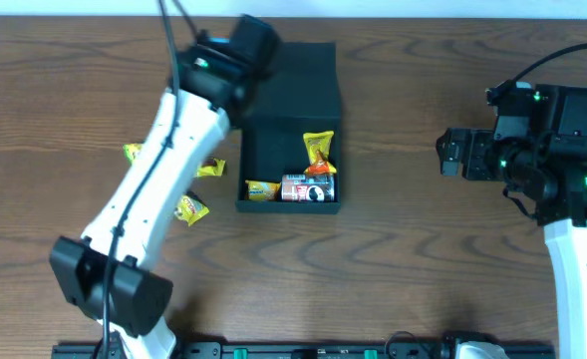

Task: Pack container
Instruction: 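Withdraw the left gripper back to the candies left of the box, then grasp a green-wrapped candy with the left gripper and lift toward box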

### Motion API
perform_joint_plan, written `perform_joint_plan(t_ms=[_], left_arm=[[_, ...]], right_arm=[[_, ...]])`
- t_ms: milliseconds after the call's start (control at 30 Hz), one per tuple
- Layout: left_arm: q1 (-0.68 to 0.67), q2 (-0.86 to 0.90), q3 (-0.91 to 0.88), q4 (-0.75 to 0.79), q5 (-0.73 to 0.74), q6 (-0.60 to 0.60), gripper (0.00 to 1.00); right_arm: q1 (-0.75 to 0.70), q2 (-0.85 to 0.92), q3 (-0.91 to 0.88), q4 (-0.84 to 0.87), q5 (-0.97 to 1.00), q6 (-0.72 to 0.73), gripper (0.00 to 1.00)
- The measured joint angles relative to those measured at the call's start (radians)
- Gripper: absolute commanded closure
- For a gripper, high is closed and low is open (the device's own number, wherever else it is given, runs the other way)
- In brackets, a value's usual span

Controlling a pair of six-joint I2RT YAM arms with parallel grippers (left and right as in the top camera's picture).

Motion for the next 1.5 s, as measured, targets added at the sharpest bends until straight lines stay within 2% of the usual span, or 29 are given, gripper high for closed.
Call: perform_joint_plan(t_ms=[67,133,267,367,433,500,533,633,767,1000,1100,1200,1500], left_arm=[[0.076,0.005,-0.014,0.005,0.02,0.043,0.76],[0.168,0.005,-0.035,0.023,0.076,0.158,0.71],[0.288,0.005,-0.092,0.034,0.191,0.365,0.71],[0.326,0.005,-0.152,0.062,0.235,0.454,0.71],[0.345,0.005,-0.209,0.099,0.269,0.502,0.67],[0.358,0.005,-0.272,0.148,0.3,0.552,0.59],[0.362,0.005,-0.302,0.176,0.309,0.573,0.49],[0.364,0.006,-0.395,0.308,0.311,0.634,0.33],[0.364,0.006,-0.475,0.442,0.263,0.755,0.19],[0.367,0.006,-0.546,0.633,0.203,1.021,0.14],[0.38,0.006,-0.551,0.659,0.227,1.101,0.19],[0.404,0.006,-0.555,0.673,0.273,1.159,0.25],[0.451,0.109,-0.556,0.695,0.406,1.244,0.21]], right_arm=[[0.0,0.0,0.0,0.0,0.0,-0.001,0.01],[0.0,0.0,0.0,0.0,0.0,-0.001,0.01],[0.0,0.0,0.0,0.0,-0.001,-0.002,0.01],[0.0,0.0,0.0,0.0,-0.001,-0.004,0.01],[0.0,0.0,0.0,0.0,0.0,-0.005,0.01],[0.0,0.0,0.0,0.0,-0.001,-0.005,0.01],[0.0,0.0,0.0,0.0,-0.001,-0.005,0.01],[0.0,0.0,0.0,0.0,0.0,-0.006,0.01],[0.0,0.0,0.0,-0.001,-0.001,-0.008,0.01],[0.0,0.0,0.0,-0.012,0.0,-0.008,0.01],[0.0,0.0,0.0,-0.024,-0.001,-0.008,0.01],[0.0,0.0,0.0,-0.031,0.0,-0.008,0.01],[0.0,0.0,0.0,-0.033,-0.001,-0.008,0.01]])
